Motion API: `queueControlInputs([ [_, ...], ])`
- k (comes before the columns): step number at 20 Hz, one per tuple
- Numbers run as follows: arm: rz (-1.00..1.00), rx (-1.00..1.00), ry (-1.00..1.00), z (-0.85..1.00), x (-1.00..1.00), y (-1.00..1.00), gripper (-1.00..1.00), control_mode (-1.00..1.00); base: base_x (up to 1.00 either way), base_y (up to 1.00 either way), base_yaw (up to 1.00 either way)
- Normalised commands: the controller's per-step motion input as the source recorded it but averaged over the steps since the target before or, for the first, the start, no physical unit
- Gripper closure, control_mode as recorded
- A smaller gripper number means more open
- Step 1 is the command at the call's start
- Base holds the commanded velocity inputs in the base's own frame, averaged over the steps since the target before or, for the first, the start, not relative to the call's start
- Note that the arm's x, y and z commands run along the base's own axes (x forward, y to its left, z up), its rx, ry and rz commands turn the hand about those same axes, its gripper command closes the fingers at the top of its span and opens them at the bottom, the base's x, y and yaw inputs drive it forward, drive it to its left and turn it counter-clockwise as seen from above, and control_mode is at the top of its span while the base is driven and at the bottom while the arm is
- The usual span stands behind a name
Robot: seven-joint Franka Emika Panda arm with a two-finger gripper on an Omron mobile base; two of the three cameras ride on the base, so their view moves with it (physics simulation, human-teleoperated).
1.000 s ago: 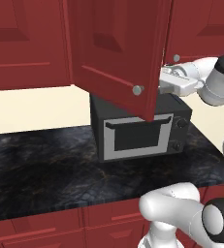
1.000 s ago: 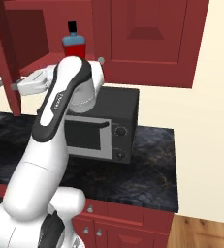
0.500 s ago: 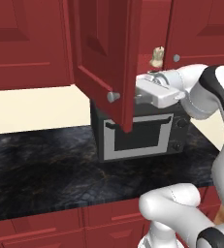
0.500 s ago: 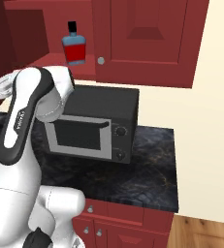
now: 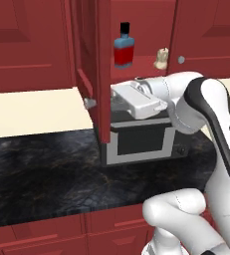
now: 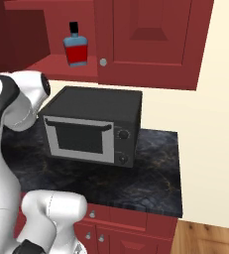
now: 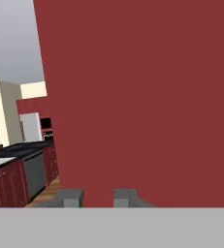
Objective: Get the candle and the liquor from the cabinet and move them to the dining counter.
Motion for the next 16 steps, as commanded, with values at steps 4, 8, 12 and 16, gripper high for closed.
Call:
queueControlInputs([
  [4, -0.06, -0.01, 0.0, 0.0, 0.07, 0.56, 1.0, -1.0, 0.0, 0.0, 0.0],
  [8, -0.07, -0.02, 0.0, 0.0, 0.11, 0.47, 1.0, -1.0, 0.0, 0.0, 0.0],
  [12, -0.03, -0.01, -0.04, 0.0, 0.0, 0.21, 1.0, -1.0, 0.0, 0.0, 0.0],
  [16, 0.0, 0.0, -0.02, 0.0, 0.0, 0.07, 1.0, -1.0, 0.0, 0.0, 0.0],
])
